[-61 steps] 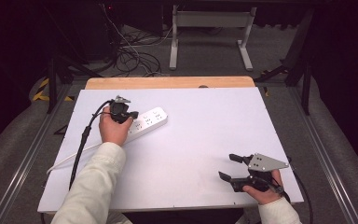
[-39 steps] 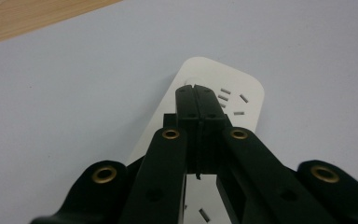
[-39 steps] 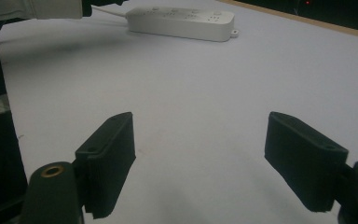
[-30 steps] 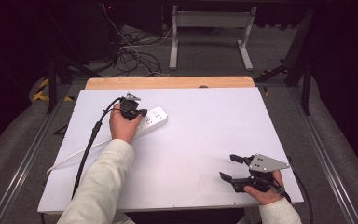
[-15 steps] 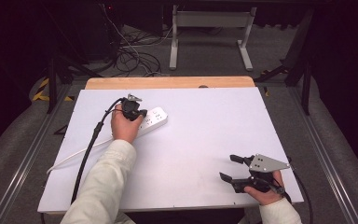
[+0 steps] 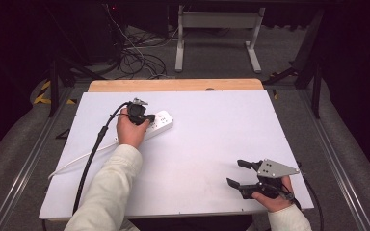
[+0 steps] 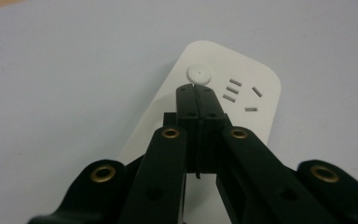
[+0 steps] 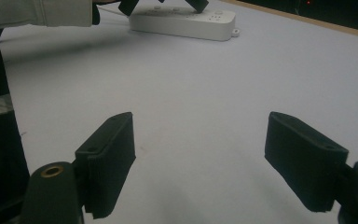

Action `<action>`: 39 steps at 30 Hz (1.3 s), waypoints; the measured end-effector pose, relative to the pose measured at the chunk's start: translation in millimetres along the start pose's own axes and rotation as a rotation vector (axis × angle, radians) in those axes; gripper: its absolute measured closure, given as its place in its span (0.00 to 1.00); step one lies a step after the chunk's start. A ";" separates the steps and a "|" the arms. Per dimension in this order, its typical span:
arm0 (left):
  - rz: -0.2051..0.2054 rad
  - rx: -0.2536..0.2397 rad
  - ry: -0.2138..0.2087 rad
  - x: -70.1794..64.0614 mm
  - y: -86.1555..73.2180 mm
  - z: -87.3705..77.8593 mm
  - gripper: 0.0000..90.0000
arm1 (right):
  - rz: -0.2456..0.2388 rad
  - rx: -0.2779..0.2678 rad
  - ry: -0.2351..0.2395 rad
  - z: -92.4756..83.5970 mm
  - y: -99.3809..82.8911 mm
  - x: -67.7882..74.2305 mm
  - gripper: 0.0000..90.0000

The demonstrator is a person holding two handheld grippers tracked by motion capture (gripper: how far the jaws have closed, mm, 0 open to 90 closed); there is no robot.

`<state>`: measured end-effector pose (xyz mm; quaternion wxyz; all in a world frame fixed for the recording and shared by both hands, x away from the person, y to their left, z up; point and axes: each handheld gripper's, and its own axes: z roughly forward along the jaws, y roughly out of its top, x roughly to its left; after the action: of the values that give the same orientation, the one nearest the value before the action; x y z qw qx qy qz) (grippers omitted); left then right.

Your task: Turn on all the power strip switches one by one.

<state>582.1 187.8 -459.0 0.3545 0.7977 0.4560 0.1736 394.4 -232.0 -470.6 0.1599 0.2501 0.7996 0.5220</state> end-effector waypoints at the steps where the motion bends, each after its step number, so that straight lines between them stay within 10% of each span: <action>1: -0.003 -0.001 -0.002 -0.5 -0.3 0.1 1.00 | 0.000 -0.001 0.000 -0.3 0.1 0.1 0.28; 39: 0.032 0.000 0.092 6.4 -6.0 -6.6 1.00 | 0.003 0.001 -0.001 -0.7 -1.1 0.4 0.27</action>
<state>577.9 197.9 -459.1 0.3303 0.7961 0.4590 0.2155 393.5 -232.6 -471.3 0.1592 0.2515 0.7993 0.5220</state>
